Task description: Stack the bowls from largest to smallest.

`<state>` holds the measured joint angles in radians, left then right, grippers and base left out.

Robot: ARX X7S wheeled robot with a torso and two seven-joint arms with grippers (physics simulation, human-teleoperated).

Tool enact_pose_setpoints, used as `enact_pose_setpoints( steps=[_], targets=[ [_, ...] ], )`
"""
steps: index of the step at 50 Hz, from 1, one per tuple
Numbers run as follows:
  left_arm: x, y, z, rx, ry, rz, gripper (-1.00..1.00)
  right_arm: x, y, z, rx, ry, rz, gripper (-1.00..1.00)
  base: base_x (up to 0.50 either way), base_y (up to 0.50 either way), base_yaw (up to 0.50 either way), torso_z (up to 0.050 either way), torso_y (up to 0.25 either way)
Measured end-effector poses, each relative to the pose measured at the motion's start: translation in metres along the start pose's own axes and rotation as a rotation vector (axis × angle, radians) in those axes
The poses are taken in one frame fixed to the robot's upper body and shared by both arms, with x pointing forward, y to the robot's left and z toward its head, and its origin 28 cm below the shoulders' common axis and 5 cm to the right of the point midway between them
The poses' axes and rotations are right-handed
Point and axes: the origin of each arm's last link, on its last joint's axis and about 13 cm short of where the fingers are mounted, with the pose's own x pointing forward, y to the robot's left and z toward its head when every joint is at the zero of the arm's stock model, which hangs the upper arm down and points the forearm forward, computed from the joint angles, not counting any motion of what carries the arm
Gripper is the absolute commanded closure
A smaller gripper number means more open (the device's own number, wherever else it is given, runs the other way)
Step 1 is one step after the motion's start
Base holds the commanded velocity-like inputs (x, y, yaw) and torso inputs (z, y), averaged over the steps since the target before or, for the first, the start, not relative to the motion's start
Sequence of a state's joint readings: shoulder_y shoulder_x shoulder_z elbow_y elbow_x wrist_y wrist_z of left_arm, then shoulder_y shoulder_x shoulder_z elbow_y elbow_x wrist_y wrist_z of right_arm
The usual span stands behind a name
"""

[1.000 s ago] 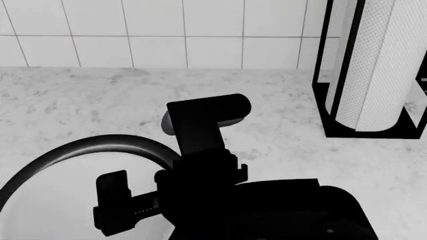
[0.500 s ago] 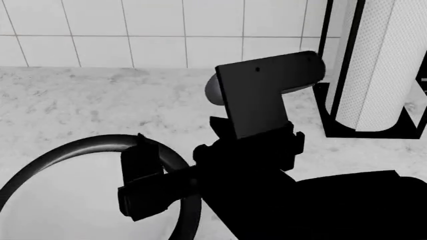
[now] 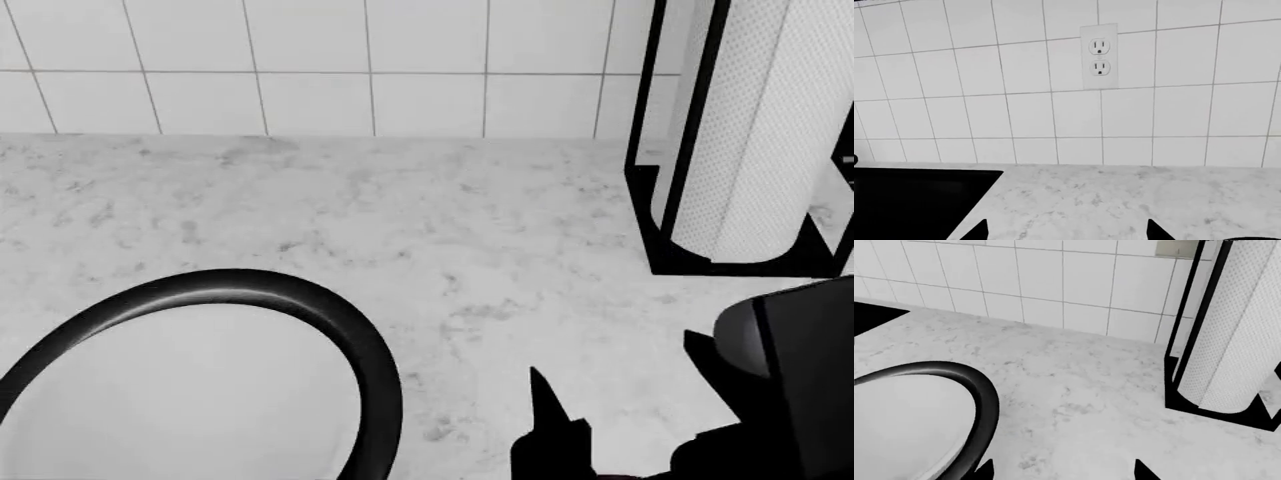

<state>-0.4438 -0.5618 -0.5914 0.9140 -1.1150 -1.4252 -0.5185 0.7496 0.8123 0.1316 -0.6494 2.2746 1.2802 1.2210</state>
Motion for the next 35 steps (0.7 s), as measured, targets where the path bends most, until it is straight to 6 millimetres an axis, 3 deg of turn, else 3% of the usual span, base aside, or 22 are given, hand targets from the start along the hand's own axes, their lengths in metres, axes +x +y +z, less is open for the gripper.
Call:
enact_pose_setpoints(
  steps=[24, 35],
  targets=[
    [-0.004, 0.0, 0.001, 0.018, 0.007, -0.019, -1.0, -0.038, -0.032, -0.031, -0.083, 0.134, -0.168, -1.0, 0.0, 0.0, 0.0, 0.0, 0.0],
    [-0.004, 0.0, 0.0, 0.023, 0.016, -0.03, -1.0, -0.03, -0.039, -0.045, -0.084, 0.199, -0.178, -1.0, 0.0, 0.0, 0.0, 0.0, 0.0]
  ],
)
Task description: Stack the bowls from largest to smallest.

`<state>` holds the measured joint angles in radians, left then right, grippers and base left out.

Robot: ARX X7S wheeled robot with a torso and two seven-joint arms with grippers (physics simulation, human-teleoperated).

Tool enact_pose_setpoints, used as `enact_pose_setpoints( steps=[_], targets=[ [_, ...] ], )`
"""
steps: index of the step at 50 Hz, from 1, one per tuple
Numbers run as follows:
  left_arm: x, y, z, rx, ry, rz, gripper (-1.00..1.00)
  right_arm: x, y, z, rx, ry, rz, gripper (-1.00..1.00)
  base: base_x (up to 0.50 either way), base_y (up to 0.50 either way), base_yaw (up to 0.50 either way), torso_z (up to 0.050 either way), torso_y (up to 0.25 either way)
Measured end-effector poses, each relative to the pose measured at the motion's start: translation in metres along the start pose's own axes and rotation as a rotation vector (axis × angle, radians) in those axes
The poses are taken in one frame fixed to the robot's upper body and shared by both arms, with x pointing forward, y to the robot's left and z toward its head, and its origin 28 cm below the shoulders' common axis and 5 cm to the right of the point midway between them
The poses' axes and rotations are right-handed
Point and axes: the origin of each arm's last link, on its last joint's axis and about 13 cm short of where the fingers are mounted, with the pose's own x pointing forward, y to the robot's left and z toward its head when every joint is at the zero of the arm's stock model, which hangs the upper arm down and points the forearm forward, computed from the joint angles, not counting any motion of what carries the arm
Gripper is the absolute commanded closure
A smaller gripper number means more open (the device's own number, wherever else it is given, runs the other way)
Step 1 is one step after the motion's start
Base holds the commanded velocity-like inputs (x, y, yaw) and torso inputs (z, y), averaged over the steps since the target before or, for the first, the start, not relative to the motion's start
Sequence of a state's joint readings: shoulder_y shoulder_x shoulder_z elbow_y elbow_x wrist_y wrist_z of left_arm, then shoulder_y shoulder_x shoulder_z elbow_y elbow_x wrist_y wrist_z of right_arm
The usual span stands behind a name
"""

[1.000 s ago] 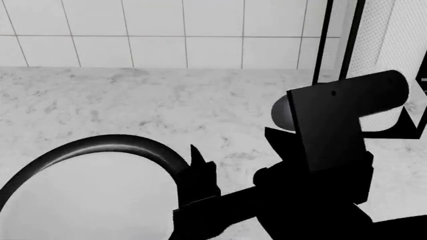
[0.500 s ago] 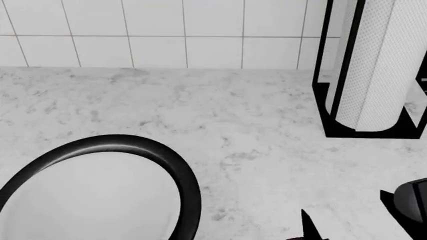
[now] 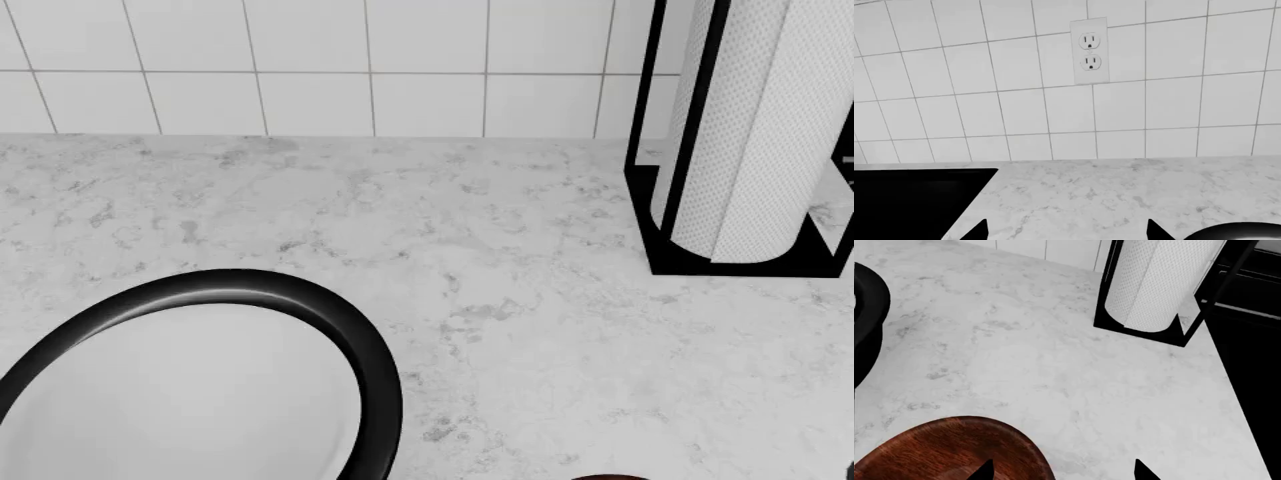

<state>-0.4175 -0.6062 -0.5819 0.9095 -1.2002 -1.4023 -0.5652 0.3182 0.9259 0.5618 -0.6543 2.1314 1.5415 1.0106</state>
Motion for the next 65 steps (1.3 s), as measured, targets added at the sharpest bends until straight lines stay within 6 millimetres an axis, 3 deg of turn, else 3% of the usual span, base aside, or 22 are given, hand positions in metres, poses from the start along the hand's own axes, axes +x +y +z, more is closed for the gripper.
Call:
enact_pose_setpoints(
  steps=[16, 59, 60, 65],
  targets=[
    [0.0, -0.001, -0.002, -0.004, 0.015, -0.005, -1.0, 0.018, -0.008, -0.012, 0.09, 0.104, 0.041, -1.0, 0.0, 0.0, 0.0, 0.0, 0.0],
    [0.002, -0.003, -0.005, 0.007, 0.033, -0.01, -1.0, 0.035, -0.005, -0.04, 0.206, 0.212, 0.131, -1.0, 0.0, 0.0, 0.0, 0.0, 0.0],
    [0.002, -0.003, -0.005, 0.007, 0.033, -0.01, -1.0, 0.035, -0.005, -0.041, 0.206, 0.211, 0.13, 1.0, 0.0, 0.0, 0.0, 0.0, 0.0],
    [0.002, -0.003, -0.006, 0.008, 0.034, -0.011, -1.0, 0.036, -0.007, -0.04, 0.211, 0.19, 0.202, 1.0, 0.0, 0.0, 0.0, 0.0, 0.0]
  ],
)
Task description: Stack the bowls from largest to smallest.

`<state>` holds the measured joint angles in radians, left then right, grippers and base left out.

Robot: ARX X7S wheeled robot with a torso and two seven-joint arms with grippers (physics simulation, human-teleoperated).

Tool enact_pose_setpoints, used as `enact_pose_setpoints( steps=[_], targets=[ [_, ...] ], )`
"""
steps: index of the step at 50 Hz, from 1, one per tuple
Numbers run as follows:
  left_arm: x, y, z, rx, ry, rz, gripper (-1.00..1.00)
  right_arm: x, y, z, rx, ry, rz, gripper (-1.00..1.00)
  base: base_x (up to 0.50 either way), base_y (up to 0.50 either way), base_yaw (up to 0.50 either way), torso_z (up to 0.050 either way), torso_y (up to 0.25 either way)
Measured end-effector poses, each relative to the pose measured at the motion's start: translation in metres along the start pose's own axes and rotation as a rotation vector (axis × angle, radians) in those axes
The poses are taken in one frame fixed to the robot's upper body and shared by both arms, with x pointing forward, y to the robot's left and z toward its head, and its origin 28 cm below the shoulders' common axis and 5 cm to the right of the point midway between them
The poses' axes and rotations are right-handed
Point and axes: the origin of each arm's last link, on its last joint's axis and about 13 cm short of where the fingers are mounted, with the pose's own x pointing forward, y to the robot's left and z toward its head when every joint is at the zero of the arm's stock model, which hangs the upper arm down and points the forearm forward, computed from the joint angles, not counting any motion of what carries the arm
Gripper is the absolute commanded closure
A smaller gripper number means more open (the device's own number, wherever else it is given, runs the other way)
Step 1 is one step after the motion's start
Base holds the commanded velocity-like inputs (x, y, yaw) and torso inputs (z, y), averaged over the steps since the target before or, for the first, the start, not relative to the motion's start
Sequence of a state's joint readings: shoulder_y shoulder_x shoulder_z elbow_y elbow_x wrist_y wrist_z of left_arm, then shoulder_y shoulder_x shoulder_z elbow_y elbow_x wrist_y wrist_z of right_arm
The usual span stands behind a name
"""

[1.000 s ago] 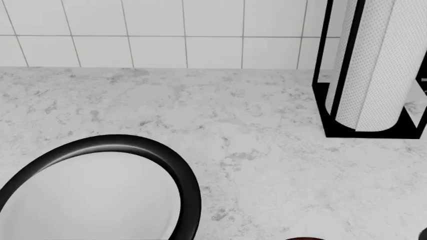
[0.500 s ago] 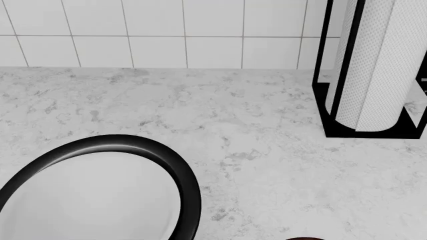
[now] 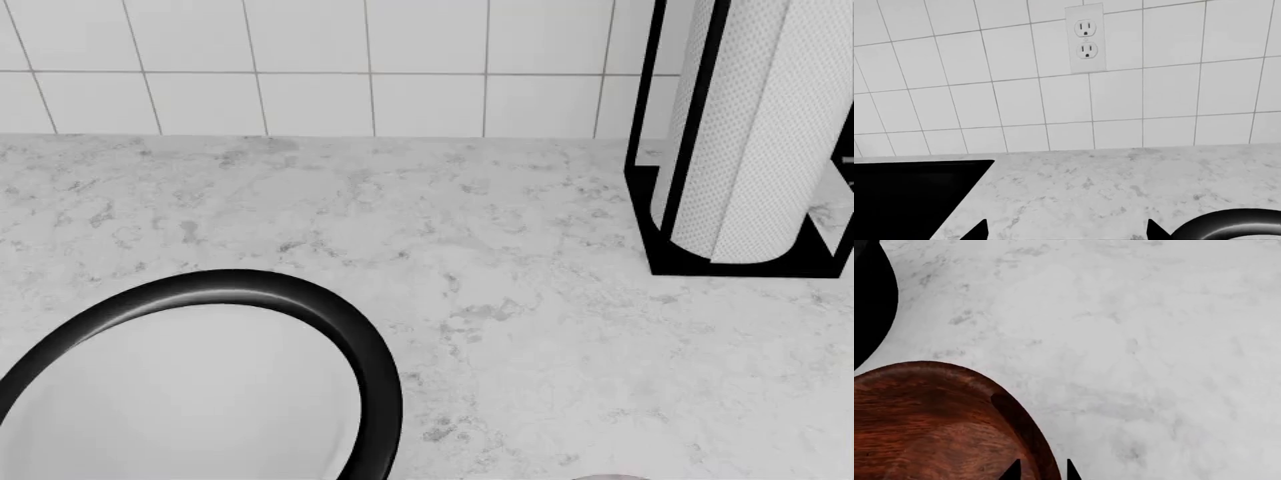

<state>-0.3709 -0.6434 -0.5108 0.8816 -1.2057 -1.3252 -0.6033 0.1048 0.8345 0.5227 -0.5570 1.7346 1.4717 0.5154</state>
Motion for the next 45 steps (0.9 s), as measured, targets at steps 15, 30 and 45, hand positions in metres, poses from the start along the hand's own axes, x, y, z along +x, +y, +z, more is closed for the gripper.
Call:
enact_pose_setpoints(
  steps=[15, 30, 45],
  targets=[
    [0.0, 0.0, -0.001, 0.001, 0.002, 0.0, -1.0, -0.006, -0.001, 0.01, -0.016, -0.046, 0.096, 1.0, 0.0, 0.0, 0.0, 0.0, 0.0],
    [0.0, 0.0, -0.001, 0.003, 0.003, -0.001, -1.0, -0.03, -0.005, 0.03, -0.047, -0.143, 0.063, 1.0, 0.0, 0.0, 0.0, 0.0, 0.0],
    [0.0, 0.002, 0.0, 0.0, 0.0, 0.008, -1.0, -0.034, 0.011, 0.081, -0.111, -0.266, 0.098, 1.0, 0.0, 0.0, 0.0, 0.0, 0.0]
  ],
)
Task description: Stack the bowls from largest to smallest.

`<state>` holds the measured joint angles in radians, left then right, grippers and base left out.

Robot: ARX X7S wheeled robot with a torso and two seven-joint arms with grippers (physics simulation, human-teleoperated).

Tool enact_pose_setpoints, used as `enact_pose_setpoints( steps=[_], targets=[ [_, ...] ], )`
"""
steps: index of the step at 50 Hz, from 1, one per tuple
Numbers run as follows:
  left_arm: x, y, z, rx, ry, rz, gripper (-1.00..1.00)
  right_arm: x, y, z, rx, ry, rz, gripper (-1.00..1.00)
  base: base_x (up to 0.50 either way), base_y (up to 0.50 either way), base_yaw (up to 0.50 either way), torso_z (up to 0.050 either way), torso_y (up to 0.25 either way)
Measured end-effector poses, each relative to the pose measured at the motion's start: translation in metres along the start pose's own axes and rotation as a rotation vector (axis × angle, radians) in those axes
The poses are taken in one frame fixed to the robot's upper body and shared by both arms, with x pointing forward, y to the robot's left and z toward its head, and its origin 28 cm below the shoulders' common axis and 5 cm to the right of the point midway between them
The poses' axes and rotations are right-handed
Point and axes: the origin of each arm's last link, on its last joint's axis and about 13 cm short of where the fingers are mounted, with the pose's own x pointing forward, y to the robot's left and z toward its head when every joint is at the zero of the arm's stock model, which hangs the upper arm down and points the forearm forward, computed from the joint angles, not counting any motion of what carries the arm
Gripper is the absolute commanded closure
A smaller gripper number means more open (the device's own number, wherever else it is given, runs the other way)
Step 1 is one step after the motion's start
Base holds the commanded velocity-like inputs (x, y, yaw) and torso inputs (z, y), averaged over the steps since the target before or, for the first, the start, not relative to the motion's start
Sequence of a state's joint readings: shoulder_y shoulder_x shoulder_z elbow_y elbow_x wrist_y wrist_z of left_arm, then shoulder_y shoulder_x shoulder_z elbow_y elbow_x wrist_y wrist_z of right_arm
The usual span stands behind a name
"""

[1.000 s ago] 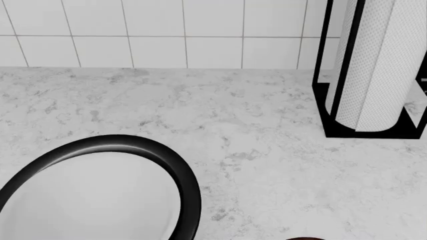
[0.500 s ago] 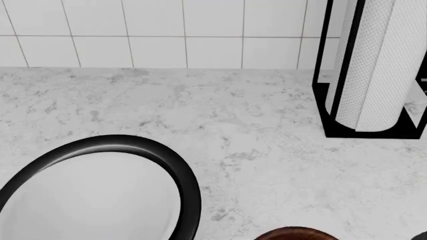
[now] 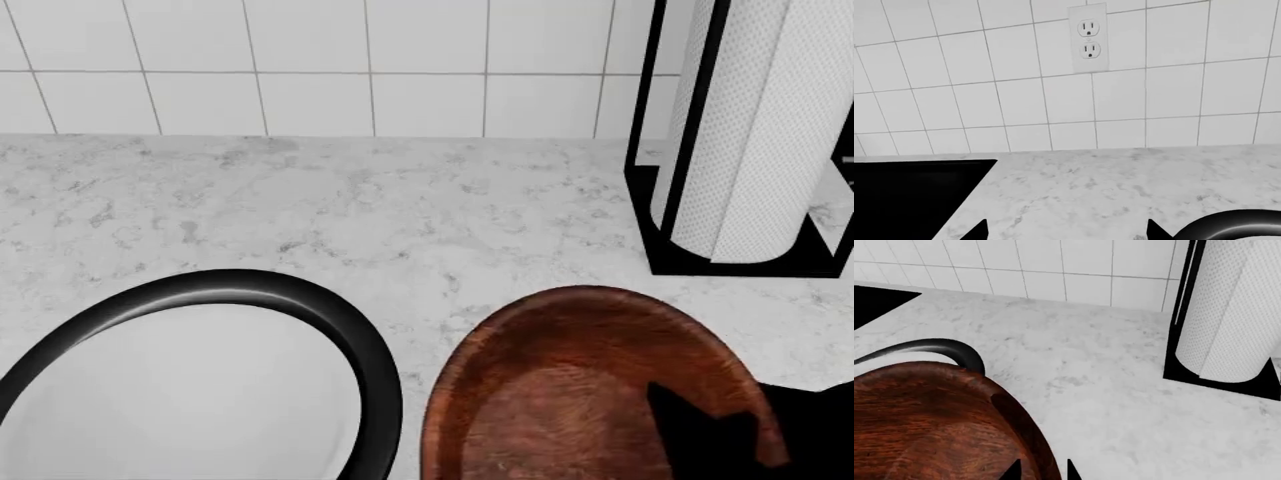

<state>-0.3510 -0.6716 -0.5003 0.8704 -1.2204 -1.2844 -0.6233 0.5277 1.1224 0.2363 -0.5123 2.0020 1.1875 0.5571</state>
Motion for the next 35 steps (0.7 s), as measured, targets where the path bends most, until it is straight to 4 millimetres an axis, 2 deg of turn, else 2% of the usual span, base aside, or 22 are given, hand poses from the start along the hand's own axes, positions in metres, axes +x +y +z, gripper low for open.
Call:
enact_pose_setpoints(
  steps=[13, 22, 28, 35],
  targets=[
    [-0.001, 0.005, -0.002, -0.009, 0.006, 0.022, -1.0, 0.026, 0.013, 0.062, -0.013, -0.09, 0.079, 1.0, 0.0, 0.0, 0.0, 0.0, 0.0],
    [-0.002, 0.01, -0.002, -0.017, 0.008, 0.041, -1.0, 0.054, 0.029, 0.097, -0.012, -0.095, 0.169, 1.0, 0.0, 0.0, 0.0, 0.0, 0.0],
    [-0.003, 0.013, -0.002, -0.023, 0.005, 0.054, -1.0, 0.079, 0.044, 0.11, -0.01, -0.068, 0.237, 1.0, 0.0, 0.0, 0.0, 0.0, 0.0],
    [-0.004, 0.017, 0.0, -0.032, -0.003, 0.074, -1.0, 0.108, 0.066, 0.111, -0.015, -0.017, 0.316, 1.0, 0.0, 0.0, 0.0, 0.0, 0.0]
  ],
)
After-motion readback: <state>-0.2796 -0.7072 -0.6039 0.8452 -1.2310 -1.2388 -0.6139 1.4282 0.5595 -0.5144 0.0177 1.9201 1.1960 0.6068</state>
